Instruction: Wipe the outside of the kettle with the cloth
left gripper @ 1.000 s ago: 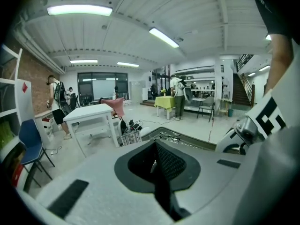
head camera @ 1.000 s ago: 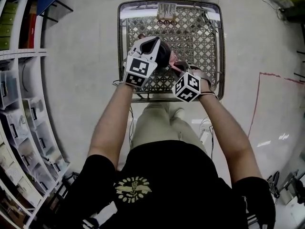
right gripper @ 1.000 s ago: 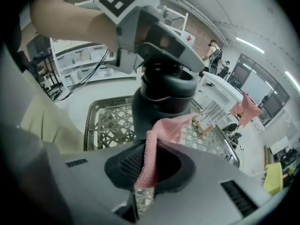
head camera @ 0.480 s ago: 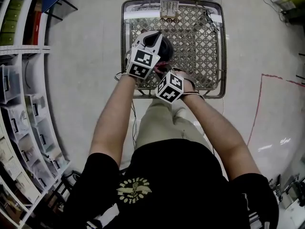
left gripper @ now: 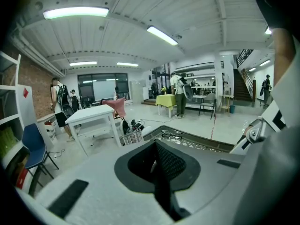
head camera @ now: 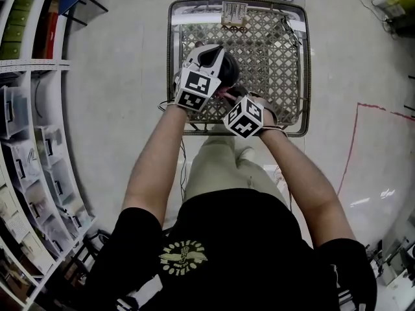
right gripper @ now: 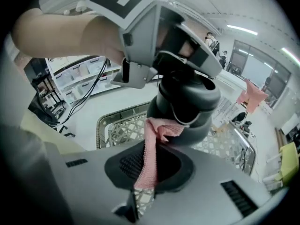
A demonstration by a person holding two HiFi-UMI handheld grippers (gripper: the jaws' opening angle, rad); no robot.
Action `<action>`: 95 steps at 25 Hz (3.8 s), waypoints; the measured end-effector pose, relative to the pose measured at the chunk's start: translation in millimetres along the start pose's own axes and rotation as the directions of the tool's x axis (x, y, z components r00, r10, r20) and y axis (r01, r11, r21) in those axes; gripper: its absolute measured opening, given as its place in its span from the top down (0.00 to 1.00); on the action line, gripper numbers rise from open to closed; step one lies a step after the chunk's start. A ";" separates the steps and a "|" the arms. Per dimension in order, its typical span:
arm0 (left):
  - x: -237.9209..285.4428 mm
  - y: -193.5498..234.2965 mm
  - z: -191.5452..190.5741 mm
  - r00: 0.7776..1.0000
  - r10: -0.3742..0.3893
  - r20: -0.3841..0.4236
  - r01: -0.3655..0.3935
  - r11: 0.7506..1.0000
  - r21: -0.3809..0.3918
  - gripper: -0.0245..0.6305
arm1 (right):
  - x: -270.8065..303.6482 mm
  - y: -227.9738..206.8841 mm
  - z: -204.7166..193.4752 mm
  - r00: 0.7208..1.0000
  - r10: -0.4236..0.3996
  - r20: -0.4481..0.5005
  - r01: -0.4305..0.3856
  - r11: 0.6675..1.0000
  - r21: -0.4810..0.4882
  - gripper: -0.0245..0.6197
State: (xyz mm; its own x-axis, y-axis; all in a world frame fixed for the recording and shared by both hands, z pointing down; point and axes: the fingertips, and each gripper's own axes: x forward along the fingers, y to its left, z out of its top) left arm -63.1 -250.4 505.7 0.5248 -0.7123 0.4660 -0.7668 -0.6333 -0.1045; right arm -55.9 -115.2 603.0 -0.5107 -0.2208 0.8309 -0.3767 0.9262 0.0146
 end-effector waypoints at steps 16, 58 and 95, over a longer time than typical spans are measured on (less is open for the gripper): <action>-2.4 0.6 1.3 1.000 0.000 0.023 0.000 1.000 -0.020 0.95 | -8.7 -102.9 -13.0 0.989 -0.143 -0.046 0.142 0.990 -0.016 0.91; 5.4 4.5 21.7 0.994 -0.105 -0.016 0.104 0.993 -0.059 0.95 | 14.0 -10.9 -15.0 0.997 0.060 0.046 -0.060 0.998 -0.002 0.91; 2.9 4.0 -1.2 0.996 -0.088 -0.006 0.087 0.993 -0.081 0.95 | 89.7 -96.6 -64.7 0.992 0.011 -0.124 -0.058 0.921 -0.386 0.91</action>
State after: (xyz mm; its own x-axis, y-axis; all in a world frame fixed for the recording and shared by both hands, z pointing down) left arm -65.1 -254.7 507.6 0.5877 -0.6523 0.4787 -0.7458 -0.6661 0.0081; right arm -15.2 -204.7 712.1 -0.4152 -0.1712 0.8935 -0.0190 0.9836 0.1796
